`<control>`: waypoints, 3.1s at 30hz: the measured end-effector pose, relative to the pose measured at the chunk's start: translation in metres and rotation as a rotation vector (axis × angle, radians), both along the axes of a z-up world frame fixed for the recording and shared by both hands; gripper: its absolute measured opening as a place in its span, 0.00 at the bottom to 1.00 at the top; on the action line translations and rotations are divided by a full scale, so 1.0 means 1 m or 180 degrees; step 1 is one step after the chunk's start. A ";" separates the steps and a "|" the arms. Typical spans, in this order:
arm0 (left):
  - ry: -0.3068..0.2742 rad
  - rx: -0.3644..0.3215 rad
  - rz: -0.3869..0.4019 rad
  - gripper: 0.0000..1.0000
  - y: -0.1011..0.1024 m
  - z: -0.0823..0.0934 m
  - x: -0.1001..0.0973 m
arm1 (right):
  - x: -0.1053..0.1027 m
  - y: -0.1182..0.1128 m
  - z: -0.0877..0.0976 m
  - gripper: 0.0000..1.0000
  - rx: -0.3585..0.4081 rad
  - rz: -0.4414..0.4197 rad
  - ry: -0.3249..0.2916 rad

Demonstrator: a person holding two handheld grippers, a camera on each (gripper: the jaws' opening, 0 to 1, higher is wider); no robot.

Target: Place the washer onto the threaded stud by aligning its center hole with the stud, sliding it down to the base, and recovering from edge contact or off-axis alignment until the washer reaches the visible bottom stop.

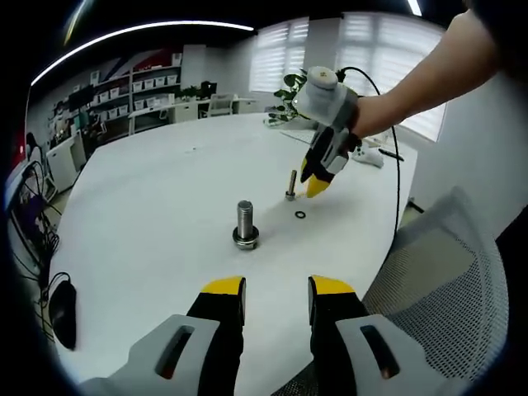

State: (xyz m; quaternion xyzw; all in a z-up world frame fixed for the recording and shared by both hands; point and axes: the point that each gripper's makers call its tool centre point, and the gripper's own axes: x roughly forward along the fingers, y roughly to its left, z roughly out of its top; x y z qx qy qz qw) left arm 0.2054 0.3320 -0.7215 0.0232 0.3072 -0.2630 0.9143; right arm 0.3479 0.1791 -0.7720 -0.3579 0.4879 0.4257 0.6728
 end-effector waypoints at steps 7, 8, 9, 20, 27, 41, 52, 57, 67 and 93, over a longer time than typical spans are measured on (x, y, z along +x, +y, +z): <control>0.0014 0.0070 -0.0070 0.28 -0.003 -0.003 0.000 | -0.010 -0.002 0.002 0.30 0.0054 -0.0034 -0.0010; 0.0003 0.0067 -0.0076 0.29 -0.004 -0.002 0.000 | -0.011 -0.003 0.001 0.30 0.0061 -0.0041 -0.0005; -0.0003 0.0062 -0.0079 0.29 -0.004 -0.001 0.000 | -0.011 -0.005 0.000 0.30 0.0062 -0.0047 -0.0002; 0.0007 0.0057 -0.0041 0.29 -0.002 -0.001 0.000 | -0.025 -0.005 -0.005 0.31 0.0085 -0.0072 0.0061; 0.0004 0.0039 -0.0015 0.29 -0.001 0.000 0.000 | -0.029 0.002 -0.010 0.30 0.0114 -0.0079 0.0102; 0.0018 -0.0004 0.0029 0.29 0.001 -0.001 0.000 | -0.025 0.021 -0.023 0.23 0.0028 0.0115 0.0083; 0.0007 -0.0023 0.0040 0.29 0.001 -0.001 0.001 | -0.026 0.025 -0.030 0.20 -0.0075 0.0238 0.0103; 0.0011 -0.0034 0.0031 0.29 0.000 0.000 0.001 | -0.023 0.026 -0.031 0.18 -0.0061 0.0126 0.0204; 0.0002 -0.0062 0.0051 0.29 0.001 0.000 0.001 | -0.023 0.027 -0.032 0.15 -0.0214 0.0282 0.0250; 0.0002 -0.0063 0.0053 0.29 0.003 0.001 0.000 | -0.035 0.026 -0.028 0.13 -0.0238 0.0422 0.0182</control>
